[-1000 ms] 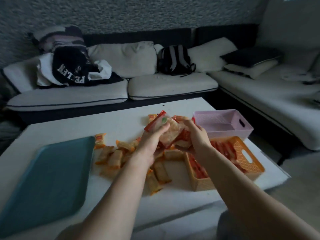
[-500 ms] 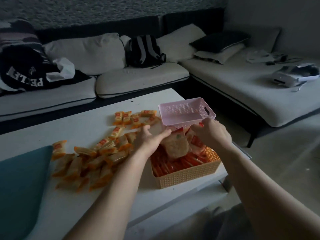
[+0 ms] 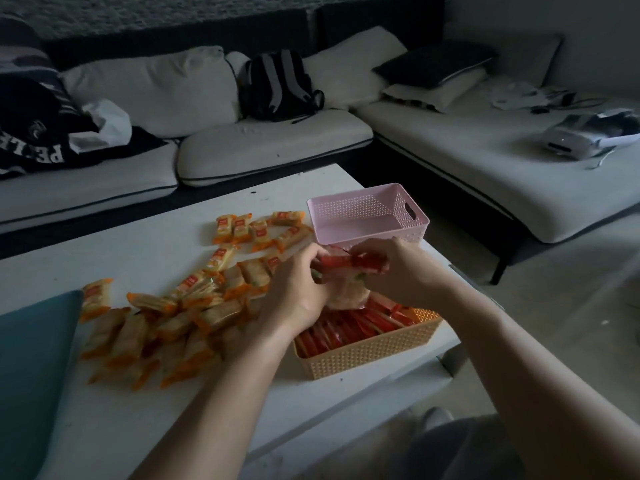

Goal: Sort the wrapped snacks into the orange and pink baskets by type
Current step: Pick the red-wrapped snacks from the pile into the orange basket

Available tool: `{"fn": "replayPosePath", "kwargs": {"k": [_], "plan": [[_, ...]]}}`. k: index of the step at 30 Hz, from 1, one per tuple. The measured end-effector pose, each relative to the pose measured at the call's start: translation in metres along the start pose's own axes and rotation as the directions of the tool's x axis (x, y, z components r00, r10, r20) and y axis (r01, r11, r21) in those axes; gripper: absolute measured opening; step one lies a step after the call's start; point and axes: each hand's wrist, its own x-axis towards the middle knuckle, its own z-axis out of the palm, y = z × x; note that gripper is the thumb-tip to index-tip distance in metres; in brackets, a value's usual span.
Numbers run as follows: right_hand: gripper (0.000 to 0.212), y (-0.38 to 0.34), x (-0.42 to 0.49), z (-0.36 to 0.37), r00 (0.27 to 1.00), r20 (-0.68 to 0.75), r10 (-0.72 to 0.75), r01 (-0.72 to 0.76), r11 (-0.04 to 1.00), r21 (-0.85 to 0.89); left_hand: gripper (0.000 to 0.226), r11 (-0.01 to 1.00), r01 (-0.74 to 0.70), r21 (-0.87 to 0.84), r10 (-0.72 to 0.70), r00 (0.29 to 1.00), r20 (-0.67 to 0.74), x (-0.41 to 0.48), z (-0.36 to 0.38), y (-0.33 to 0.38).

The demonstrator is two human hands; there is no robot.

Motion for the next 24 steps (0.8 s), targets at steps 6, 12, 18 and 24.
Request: {"fn": "replayPosePath", "kwargs": {"k": [6, 12, 18, 24], "plan": [[0.032, 0.021, -0.008, -0.031, 0.990, -0.116, 0.081, -0.041, 0.950, 0.310, 0.014, 0.911, 0.063, -0.408, -0.087, 0.995, -0.040, 0.013, 0.008, 0.014], [0.018, 0.043, -0.018, -0.044, 0.876, -0.357, 0.325, -0.157, 0.891, 0.425, 0.035, 0.953, -0.224, 0.204, 0.182, 0.961, 0.208, 0.025, 0.040, 0.033], [0.012, 0.055, -0.020, -0.043, 0.858, -0.316, 0.404, -0.273, 0.881, 0.386, 0.070, 0.812, -0.345, 0.471, 0.154, 0.904, 0.398, 0.022, 0.060, 0.036], [0.013, 0.059, -0.024, -0.048, 0.836, -0.334, 0.436, -0.326, 0.883, 0.337, 0.056, 0.899, -0.225, 0.377, 0.122, 0.953, 0.277, 0.021, 0.048, 0.033]]}}
